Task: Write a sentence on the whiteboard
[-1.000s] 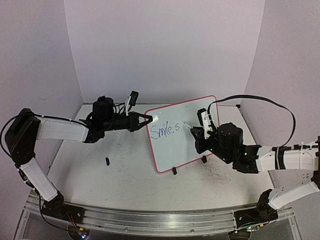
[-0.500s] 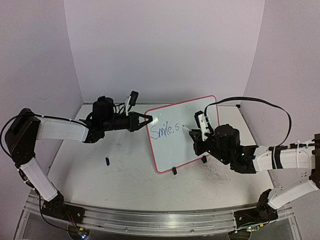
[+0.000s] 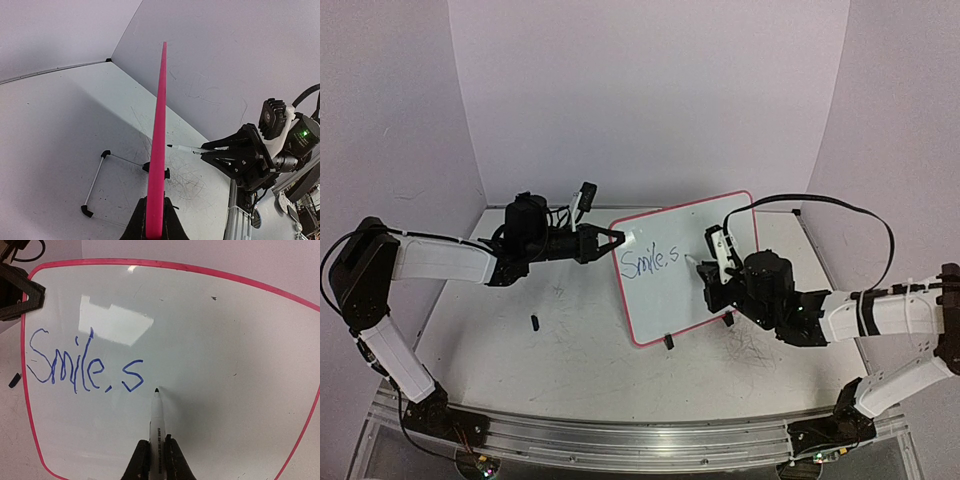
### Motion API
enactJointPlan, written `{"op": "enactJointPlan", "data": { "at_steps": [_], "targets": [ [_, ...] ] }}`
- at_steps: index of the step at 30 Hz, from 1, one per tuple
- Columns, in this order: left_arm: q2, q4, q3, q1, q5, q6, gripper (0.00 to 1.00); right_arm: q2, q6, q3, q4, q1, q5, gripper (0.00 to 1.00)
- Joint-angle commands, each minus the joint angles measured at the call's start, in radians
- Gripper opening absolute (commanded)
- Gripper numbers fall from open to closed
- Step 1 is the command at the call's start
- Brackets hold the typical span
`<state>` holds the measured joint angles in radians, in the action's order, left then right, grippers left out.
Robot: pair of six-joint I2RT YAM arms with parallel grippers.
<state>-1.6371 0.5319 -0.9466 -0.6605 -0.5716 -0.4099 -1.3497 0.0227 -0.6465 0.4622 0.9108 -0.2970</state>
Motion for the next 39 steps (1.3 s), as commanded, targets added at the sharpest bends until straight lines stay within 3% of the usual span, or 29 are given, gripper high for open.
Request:
{"op": "enactJointPlan", "data": {
  "at_steps": [1, 27, 39],
  "targets": [
    [0.004, -0.113, 0.019, -0.007, 0.012, 0.069, 0.0, -0.01, 0.009, -0.051, 0.05, 0.006, -0.01, 0.0],
    [-0.003, -0.113, 0.016, -0.007, 0.0, 0.075, 0.0, -0.069, -0.015, -0.082, 0.021, 0.006, -0.019, 0.0],
    [-0.001, -0.113, 0.016, -0.007, -0.001, 0.077, 0.0, -0.054, -0.098, -0.039, -0.025, 0.032, -0.038, 0.0]
  ]
}}
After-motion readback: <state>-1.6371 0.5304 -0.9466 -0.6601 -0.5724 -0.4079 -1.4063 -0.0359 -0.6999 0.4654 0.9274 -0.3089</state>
